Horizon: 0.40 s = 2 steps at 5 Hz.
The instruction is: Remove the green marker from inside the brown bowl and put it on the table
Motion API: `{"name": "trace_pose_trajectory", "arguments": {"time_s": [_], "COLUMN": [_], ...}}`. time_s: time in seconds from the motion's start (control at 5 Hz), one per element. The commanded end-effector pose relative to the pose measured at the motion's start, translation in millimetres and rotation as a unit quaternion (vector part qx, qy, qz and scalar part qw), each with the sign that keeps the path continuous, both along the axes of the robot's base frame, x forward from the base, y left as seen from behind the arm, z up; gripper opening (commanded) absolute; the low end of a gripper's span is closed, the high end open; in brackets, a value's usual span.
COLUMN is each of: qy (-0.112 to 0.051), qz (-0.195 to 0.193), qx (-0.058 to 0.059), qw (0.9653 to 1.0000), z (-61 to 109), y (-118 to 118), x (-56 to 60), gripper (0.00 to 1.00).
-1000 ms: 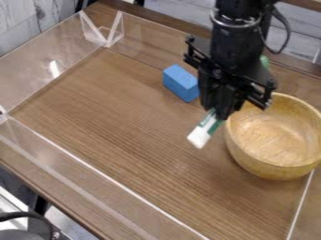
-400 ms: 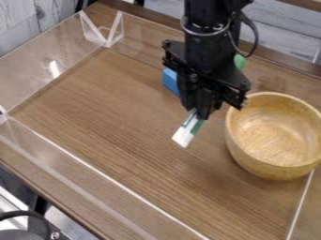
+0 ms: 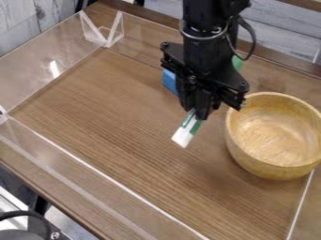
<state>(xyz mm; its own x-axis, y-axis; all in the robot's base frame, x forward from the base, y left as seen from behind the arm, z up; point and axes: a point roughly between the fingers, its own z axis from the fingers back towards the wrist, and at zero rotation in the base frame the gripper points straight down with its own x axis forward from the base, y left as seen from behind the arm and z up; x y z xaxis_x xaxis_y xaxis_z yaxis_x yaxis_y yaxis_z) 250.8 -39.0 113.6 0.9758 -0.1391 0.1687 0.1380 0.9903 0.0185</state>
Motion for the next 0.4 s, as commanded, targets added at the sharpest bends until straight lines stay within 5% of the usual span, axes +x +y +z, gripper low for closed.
{"name": "trace_pose_trajectory", "arguments": {"time_s": [0.0,0.2], "qy": [-0.028,-0.031], "qz": [0.012,0.018], "qx": [-0.001,0.000], "qw": [0.9995,0.9994], "z": [11.1,9.8], "y": [4.3,5.6], "x": [4.5,5.0], "gripper": [0.00,0.00]}}
